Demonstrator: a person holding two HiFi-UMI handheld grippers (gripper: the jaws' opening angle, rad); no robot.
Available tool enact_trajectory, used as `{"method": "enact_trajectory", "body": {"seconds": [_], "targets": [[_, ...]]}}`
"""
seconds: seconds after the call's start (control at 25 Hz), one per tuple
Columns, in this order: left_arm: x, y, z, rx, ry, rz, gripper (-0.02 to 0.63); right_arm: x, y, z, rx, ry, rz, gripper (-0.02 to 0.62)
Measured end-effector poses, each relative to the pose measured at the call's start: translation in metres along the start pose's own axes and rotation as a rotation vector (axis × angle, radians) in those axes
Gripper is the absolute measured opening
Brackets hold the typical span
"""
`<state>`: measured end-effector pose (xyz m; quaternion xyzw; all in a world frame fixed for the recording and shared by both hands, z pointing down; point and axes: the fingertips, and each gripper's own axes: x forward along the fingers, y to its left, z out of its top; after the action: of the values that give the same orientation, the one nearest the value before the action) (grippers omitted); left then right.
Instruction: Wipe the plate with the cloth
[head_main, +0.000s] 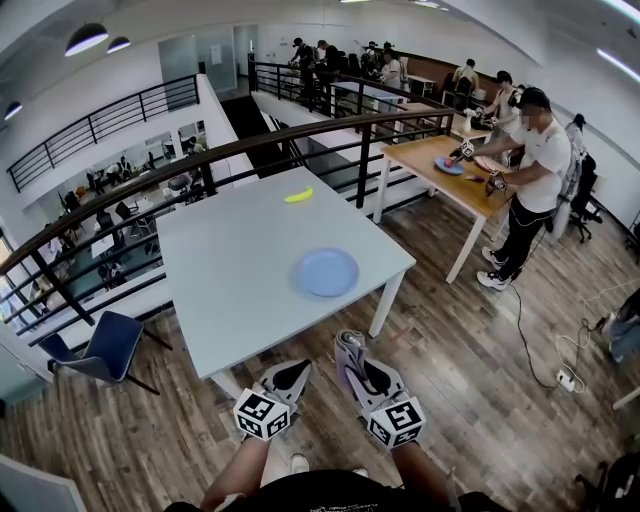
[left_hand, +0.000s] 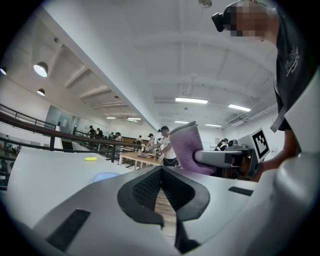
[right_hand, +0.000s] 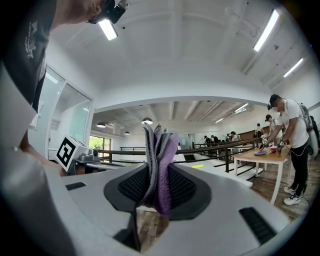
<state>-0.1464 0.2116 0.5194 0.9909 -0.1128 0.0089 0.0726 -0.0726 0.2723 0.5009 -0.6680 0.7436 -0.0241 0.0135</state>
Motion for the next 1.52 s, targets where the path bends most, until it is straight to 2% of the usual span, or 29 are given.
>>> {"method": "enact_trajectory", "body": {"seconds": [0.4, 0.96, 1.12, 1.52], "targets": [[-0.004, 0.007, -0.002, 0.001, -0.005, 0.025, 0.012, 0.003, -0.001, -0.006, -0.003, 0.01, 0.002, 0.117], [-0.017, 0.074, 0.004, 0.003, 0.0, -0.001, 0.012, 0.059, 0.01, -0.008, -0.007, 0.005, -0.054, 0.117], [0.0, 0.084, -0.002, -0.009, 0.006, 0.002, 0.012, 0.068, -0.009, -0.012, -0.009, 0.021, -0.057, 0.117], [0.067, 0.096, 0.019, -0.009, 0.011, 0.009, 0.012, 0.092, -0.075, 0.007, -0.006, 0.024, -0.051, 0.117]]}}
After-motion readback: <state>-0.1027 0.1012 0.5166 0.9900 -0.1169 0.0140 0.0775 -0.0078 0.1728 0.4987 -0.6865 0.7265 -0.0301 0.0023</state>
